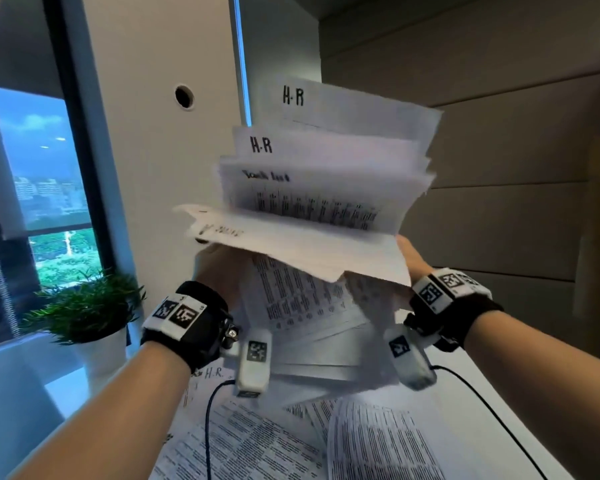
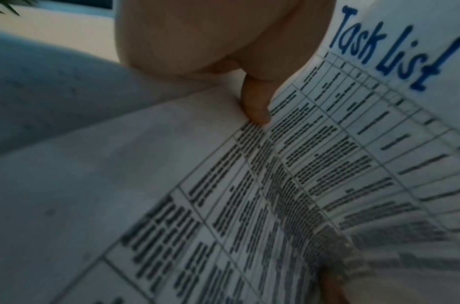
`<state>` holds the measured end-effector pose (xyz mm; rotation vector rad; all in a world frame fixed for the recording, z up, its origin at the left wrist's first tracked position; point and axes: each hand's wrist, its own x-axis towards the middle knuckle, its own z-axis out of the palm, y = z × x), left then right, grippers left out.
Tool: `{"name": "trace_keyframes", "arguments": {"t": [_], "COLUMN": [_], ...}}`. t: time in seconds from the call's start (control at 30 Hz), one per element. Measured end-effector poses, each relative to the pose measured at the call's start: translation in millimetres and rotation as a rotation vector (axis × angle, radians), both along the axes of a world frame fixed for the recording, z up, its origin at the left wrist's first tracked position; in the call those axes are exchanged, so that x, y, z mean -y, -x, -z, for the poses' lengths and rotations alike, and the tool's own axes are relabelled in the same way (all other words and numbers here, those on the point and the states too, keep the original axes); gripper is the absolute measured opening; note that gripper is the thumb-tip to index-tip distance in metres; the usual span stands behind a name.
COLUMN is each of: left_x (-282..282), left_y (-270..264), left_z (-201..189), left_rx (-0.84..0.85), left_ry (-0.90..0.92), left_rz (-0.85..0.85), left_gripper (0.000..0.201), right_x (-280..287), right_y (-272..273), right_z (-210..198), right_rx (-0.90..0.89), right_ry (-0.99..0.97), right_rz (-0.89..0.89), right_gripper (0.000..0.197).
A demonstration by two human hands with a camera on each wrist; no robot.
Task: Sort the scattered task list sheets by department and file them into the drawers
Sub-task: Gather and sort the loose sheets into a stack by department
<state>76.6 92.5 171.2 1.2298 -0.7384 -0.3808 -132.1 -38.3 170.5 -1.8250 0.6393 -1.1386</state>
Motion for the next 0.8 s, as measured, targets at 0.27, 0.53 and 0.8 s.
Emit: {"name": "trace_keyframes", "arguments": {"t": [0.27,0.53,0.8], "left_x": [10.0,16.5,17.2], "left_y": [2.4,66.0,47.1], "left_z": [2.3,22.4,65.5], "left_rx": [0.26,0.331,0.247], "left_ry": [0.044,0.201,0.14], "left_rz": [-0.307,-0.253,-0.074], "left_gripper": [0.027,0.019,0.057], "right_x": [-5.7,-24.0,-10.6], "right_y": [-9.2,-9.5,29.5], "right_z": [3.0,23.5,62.4], "right_rx": [0.188,0.224,0.238], "right_ry": [-0.154,0.084,0.047], "right_rz": [0.096,0.21,0.186], "right_gripper": [0.03,0.017,0.047]}}
